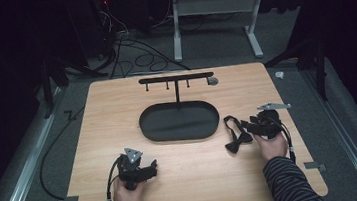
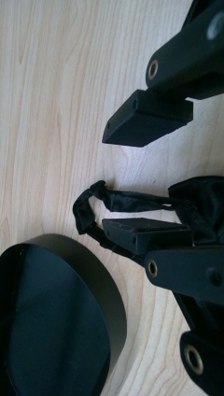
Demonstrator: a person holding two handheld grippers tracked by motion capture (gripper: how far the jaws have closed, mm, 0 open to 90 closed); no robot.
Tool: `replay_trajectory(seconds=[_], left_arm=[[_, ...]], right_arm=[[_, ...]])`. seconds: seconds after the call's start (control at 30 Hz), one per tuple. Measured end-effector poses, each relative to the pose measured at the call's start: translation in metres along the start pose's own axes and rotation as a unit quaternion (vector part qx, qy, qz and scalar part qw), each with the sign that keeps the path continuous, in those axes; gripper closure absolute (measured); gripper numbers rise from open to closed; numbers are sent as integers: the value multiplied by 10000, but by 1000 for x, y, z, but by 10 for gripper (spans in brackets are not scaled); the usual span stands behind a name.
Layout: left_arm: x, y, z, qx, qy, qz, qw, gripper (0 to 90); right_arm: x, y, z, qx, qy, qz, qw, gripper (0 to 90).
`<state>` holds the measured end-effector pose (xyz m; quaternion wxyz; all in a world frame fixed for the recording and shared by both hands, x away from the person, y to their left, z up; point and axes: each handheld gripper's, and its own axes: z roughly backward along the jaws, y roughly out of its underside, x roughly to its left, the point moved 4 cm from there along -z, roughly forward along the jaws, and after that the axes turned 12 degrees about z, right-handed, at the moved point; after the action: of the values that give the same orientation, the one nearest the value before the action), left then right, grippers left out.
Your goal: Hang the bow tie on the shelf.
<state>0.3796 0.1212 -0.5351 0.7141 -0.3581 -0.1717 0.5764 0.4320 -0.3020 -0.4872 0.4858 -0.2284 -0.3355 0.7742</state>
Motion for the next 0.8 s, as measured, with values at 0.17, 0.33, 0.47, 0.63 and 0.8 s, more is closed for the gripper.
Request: replay_trajectory(seconds=[0.17,0.33,0.47,0.63,0.8], left_arm=[[0,0,0,-1,-1,0,10000,162],[0,0,0,-1,1,-1,10000,162],[0,0,0,0,0,-1,10000,162],[0,0,0,1,1,-2,10000,162],[0,0,0,1,1,-1,10000,162]], right_arm=[[1,-4,-6,58,-34,48,10000,541],[2,-9,-18,162,-33,119,9998,542],[4,-13,-25,213,-32,171,9996,545],[7,-18,-30,245,-29,285,9993,550],[9,-23,-38,342,5,350,9988,554]])
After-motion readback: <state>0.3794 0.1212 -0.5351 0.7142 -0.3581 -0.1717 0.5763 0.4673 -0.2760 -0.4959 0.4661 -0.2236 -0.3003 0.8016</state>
